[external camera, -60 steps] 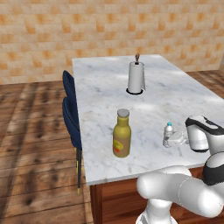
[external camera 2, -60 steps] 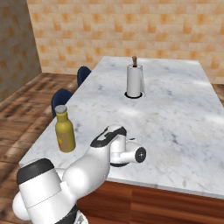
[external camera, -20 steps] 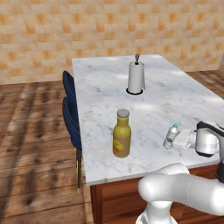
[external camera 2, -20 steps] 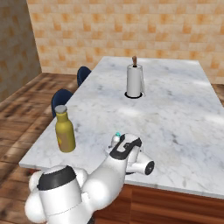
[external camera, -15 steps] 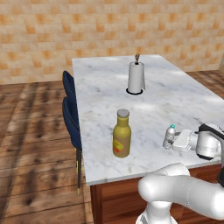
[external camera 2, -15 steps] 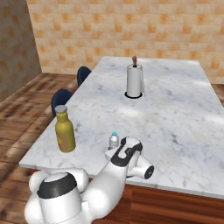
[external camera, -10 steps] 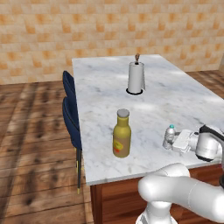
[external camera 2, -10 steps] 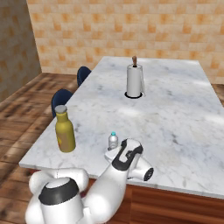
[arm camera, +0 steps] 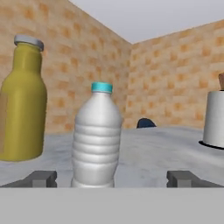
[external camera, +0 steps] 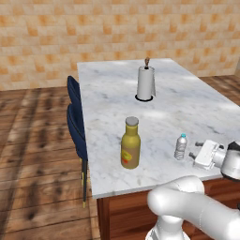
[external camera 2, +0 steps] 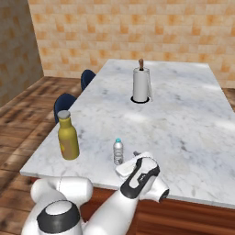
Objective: Move the drinks to the dining counter.
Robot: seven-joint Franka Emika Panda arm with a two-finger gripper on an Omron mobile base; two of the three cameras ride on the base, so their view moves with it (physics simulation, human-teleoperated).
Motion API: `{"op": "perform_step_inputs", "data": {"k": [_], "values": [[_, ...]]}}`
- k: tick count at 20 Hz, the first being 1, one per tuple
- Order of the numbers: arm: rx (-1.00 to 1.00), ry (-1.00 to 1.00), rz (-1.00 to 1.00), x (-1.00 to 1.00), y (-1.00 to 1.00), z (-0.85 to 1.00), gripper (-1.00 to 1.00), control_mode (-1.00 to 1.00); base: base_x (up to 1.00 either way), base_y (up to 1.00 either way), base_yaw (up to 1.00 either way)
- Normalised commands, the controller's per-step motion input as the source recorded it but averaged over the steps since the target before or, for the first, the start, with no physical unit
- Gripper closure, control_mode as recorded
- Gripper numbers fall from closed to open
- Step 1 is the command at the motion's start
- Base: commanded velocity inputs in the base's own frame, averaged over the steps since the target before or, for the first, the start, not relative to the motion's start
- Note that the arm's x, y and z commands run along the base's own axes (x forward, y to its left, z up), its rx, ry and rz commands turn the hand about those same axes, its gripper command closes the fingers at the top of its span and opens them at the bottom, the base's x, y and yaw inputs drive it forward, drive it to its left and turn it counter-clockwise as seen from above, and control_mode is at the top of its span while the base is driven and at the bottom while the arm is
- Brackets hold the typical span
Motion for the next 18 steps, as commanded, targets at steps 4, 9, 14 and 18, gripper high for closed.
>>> {"op": "perform_step_inputs", "data": {"k": [4,9,14,18], "values": [[0.0,-0.18,0.0,-0.38,-0.15,0.42,-1.0,-1.0,0.0,0.0,0.0],[-0.01,-0.23,0.0,-0.6,0.0,0.93,-1.0,-1.0,0.0,0.0,0.0],[-0.08,-0.2,0.0,-0.55,0.01,1.0,-1.0,-1.0,0.0,0.0,0.0],[-0.11,-0.17,0.0,-0.48,0.07,1.0,-1.0,-1.0,0.0,0.0,0.0]]}}
